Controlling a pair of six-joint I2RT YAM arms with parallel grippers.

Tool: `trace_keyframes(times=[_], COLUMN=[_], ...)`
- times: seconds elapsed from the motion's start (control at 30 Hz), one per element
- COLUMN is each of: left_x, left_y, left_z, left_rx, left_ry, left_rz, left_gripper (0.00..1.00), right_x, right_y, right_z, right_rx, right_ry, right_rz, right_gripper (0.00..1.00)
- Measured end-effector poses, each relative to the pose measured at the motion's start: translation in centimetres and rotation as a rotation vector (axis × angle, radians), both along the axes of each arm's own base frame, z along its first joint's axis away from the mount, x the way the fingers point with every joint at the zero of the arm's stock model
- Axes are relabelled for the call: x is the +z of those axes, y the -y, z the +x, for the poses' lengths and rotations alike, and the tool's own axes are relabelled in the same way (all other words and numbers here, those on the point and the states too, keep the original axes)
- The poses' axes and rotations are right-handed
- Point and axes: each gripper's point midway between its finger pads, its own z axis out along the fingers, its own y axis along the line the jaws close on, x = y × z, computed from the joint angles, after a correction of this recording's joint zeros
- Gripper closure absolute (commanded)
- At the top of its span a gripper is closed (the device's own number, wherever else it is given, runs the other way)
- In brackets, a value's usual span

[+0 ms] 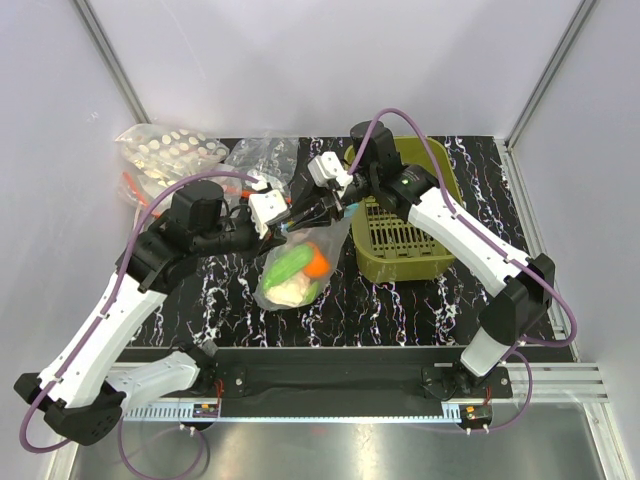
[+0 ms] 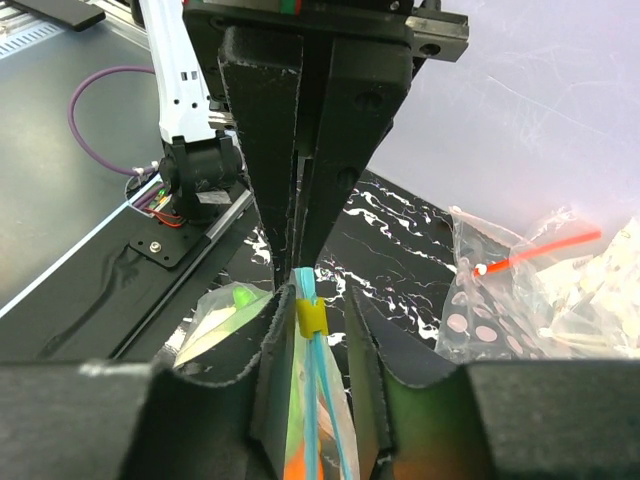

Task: Place the food in the zip-top bag and seal the zipper
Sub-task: Zip the zipper food storage bag at the center of the board.

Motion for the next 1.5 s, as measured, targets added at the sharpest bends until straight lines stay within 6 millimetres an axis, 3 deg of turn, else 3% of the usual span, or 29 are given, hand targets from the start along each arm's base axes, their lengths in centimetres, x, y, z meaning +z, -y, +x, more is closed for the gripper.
trace_keyframes(times=[0.33, 0.47, 0.57, 0.67, 0.77, 0.93, 1.07, 1.33, 1.47, 1.5], left_x=[0.4, 0.3, 0.3, 0.2, 0.2, 0.3, 0.6, 0.8, 0.8, 0.9], left_y=[-0.2, -0.3, -0.3, -0.4, -0.7, -0.8, -0.6, -0.2, 0.0, 0.1], left_z=[0.1, 0.1, 0.1, 0.3, 0.6, 1.0, 1.0, 0.6, 0.4, 0.3], left_rx=[0.005, 0.005, 0.006, 0.015, 0.036, 0.063, 0.059, 0.031, 0.013, 0.009], left_ry=[0.019, 0.019, 0.019, 0.021, 0.027, 0.033, 0.039, 0.031, 0.027, 0.025], left_rz=[0.007, 0.013, 0.013, 0.017, 0.026, 0.025, 0.011, -0.005, -0.013, -0.015], left_gripper=[1.00, 1.00, 1.00, 1.00, 1.00, 0.77, 0.69, 0.72, 0.81, 0.88], right_x=[-0.8, -0.9, -0.7, -0.6, -0.6, -0.4, -0.2, -0.2, -0.1, -0.1], right_y=[0.1, 0.0, 0.0, 0.0, 0.0, 0.0, -0.1, 0.0, -0.1, -0.1], right_z=[-0.1, -0.1, -0.2, -0.2, -0.3, -0.3, -0.3, -0.3, -0.3, -0.3], right_rx=[-0.001, -0.003, -0.001, 0.002, 0.001, -0.003, -0.006, -0.008, -0.008, -0.007], right_ry=[-0.028, -0.046, -0.052, -0.060, -0.069, -0.092, -0.107, -0.120, -0.119, -0.119], right_rz=[-0.017, -0.023, -0.019, -0.018, -0.021, -0.026, -0.028, -0.032, -0.030, -0.030], right_gripper=[0.66, 0.71, 0.82, 1.00, 1.00, 1.00, 1.00, 1.00, 1.00, 1.00])
